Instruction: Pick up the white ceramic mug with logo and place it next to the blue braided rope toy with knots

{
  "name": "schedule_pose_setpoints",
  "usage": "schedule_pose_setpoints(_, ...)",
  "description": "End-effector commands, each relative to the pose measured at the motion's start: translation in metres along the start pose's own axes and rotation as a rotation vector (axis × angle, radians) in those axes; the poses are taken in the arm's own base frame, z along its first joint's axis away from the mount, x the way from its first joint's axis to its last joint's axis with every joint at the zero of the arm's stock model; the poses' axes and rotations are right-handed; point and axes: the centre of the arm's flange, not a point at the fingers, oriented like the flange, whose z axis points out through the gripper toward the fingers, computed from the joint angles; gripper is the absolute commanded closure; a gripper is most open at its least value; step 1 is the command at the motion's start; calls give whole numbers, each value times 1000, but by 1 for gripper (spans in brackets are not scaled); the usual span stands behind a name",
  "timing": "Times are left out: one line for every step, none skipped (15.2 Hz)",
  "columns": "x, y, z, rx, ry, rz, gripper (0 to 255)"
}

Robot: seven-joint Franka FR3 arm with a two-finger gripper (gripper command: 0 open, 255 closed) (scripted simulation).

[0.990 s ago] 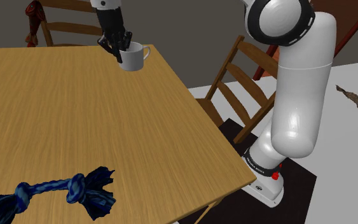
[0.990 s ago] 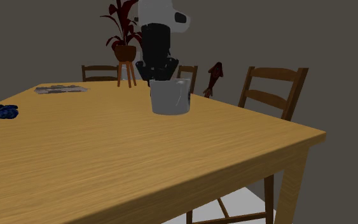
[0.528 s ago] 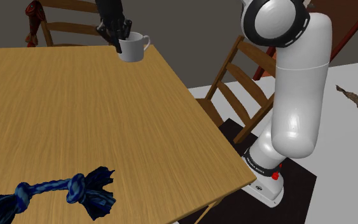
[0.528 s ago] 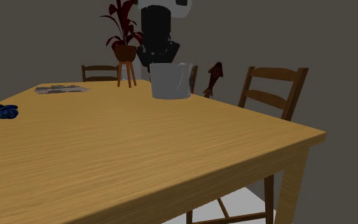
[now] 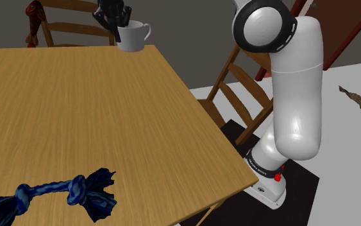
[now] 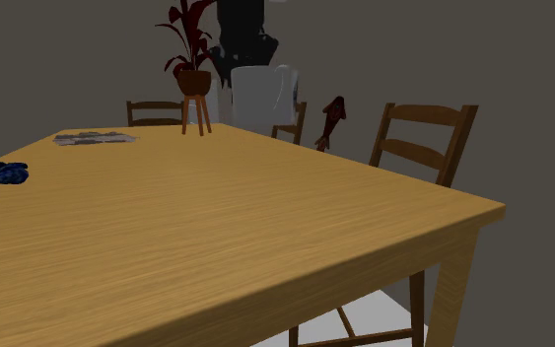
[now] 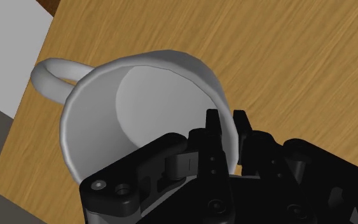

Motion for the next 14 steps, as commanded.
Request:
schedule_pose_setpoints(-3,1,-12,0,-1,0,255)
schedule_pose_setpoints(-3,2,-17,0,-1,0,255)
schedule_pose_setpoints(-4,2,-22,0,-1,0,255)
schedule_pose_setpoints(-5,2,-25,0,-1,0,255)
schedule_pose_setpoints(-16,-5,-24,0,-1,0,255)
schedule_pose_setpoints(-27,-12,-23,0,-1,0,255)
schedule_pose_setpoints(-38,-19,-23,0,-1,0,255)
schedule_pose_setpoints(-49,-26,-22,0,-1,0,255)
schedule_pose_setpoints(-60,-33,-21,0,-1,0,255)
schedule_pose_setpoints(-71,-40,-20,0,-1,0,255)
schedule_pose_setpoints(-83,-47,-19,0,-1,0,255)
schedule_pose_setpoints(-94,-54,-18,0,-1,0,255)
schedule_pose_setpoints(-105,-61,-18,0,-1,0,255)
schedule_pose_setpoints(-116,-68,-17,0,-1,0,255)
